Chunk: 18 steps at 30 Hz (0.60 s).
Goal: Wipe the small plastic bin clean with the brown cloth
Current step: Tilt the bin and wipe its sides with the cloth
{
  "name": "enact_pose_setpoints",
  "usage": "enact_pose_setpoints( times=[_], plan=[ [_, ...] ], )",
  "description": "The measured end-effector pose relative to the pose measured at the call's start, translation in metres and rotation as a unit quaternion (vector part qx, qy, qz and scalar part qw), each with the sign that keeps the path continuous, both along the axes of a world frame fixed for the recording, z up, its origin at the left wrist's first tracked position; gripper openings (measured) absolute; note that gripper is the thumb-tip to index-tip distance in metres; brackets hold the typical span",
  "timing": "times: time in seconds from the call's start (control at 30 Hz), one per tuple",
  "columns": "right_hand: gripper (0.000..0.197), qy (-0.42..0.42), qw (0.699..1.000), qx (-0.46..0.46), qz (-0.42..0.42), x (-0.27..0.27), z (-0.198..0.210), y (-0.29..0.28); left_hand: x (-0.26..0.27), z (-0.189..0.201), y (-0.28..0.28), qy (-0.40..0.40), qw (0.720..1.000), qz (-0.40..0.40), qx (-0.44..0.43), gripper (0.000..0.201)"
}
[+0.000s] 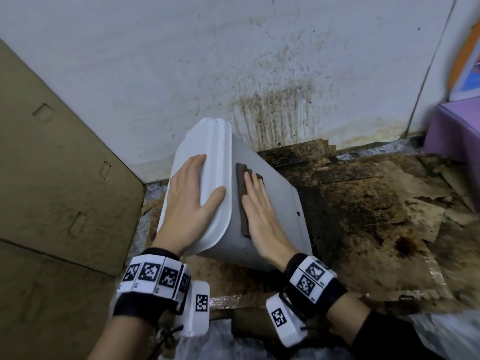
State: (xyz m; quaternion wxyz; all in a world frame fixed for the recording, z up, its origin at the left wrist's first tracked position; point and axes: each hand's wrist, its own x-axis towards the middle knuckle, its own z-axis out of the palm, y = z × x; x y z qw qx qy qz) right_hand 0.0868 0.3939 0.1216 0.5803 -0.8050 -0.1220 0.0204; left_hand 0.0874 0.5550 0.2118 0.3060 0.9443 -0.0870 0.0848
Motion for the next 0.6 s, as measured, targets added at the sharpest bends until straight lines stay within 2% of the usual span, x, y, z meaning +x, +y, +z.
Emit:
enact_pose_setpoints(
  times=[0.13,0.3,0.5,0.6],
  plan=[
    [0.053,-0.036,0.999,0.009,-0.022,-0.016,0.006,0.007,0.000,-0.001,-0.003,-0.013,1.000,0.003,0.009,0.074],
    [0.054,-0.091,0.993,0.009,-0.076,-0.023,-0.029,-0.007,0.000,-0.002,-0.006,-0.009,1.000,-0.006,0.001,0.077],
    [0.052,0.028,0.987,0.006,-0.155,-0.041,-0.114,-0.039,-0.003,0.001,-0.001,-0.006,1.000,0.002,-0.004,0.077],
    [0.044,0.122,0.975,0.024,-0.185,-0.045,-0.135,-0.050,-0.002,0.000,-0.004,-0.004,1.000,-0.004,-0.002,0.077]
  ],
)
